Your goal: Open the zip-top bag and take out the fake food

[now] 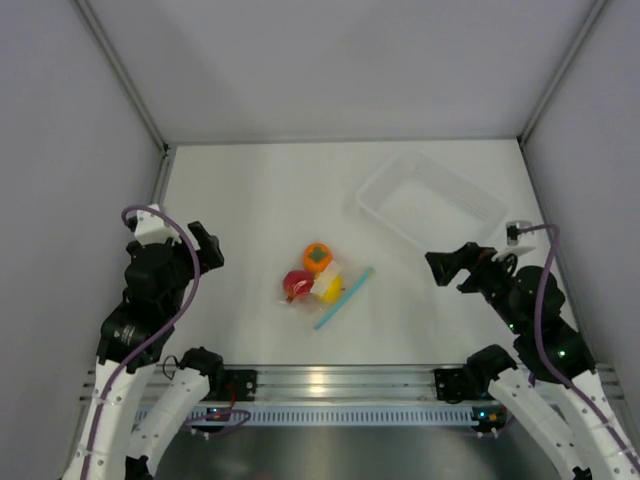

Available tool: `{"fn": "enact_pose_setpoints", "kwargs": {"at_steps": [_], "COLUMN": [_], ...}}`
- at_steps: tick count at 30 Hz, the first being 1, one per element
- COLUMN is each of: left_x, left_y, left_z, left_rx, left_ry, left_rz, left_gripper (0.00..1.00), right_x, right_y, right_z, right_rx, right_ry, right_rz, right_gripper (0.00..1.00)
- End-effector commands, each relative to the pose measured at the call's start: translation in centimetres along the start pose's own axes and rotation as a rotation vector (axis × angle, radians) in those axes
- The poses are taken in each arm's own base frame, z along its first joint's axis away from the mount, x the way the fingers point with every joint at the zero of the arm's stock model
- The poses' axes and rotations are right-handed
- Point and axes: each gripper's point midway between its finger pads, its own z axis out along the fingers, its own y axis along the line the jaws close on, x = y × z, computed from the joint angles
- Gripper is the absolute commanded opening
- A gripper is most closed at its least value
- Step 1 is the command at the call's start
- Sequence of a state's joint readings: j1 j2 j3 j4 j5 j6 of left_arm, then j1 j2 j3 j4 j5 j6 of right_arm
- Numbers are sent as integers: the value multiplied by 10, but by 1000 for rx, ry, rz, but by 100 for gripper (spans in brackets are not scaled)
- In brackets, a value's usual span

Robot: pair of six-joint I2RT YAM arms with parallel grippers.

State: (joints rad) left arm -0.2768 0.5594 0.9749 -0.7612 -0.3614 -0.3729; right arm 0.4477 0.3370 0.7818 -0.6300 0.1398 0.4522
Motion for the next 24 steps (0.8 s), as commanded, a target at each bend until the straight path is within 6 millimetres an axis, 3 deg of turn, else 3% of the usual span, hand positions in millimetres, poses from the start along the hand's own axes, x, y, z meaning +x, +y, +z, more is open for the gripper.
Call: {"fn": "enact_pose_setpoints", "kwargs": {"at_steps": [1,3,4,5,8,14,15,16,18,20,23,24], "left_x": [0,7,10,13,20,28,29,29,30,31,34,35], "left_y": [-3,-3,-4,-4,-5,-13,-13,-14,-14,-15,-19,-19], "left_z": [14,20,22,25,30,33,33,33,33,33,34,35], "left_rx": [-10,-17,-15,-14,-15,28,31,33,35,41,63,63], "left_ry": [-20,-3,10,19,41,75,76,77,79,85,97,100], "left_rz": [-8,-8,-5,-2,9,21,22,22,23,23,27,27], "left_gripper": [99,99,98,98,98,98,98,98,98,99,98,99], "right_x": [19,40,62,55,73,114,110,127,143,143,158,172], "right_y": [62,83,81,94,100,98,104,96,94,94,91,86], "right_z": [28,34,42,41,52,70,70,77,82,83,88,93], "right_rx": [-311,-428,-441,-520,-508,-394,-424,-378,-345,-364,-326,-281], "right_ry": [40,133,176,153,187,204,182,197,216,167,169,198], "right_rz": [291,437,485,515,591,741,787,787,797,828,829,826], "right_gripper": [99,96,95,93,91,88,87,87,84,79,75,75]}}
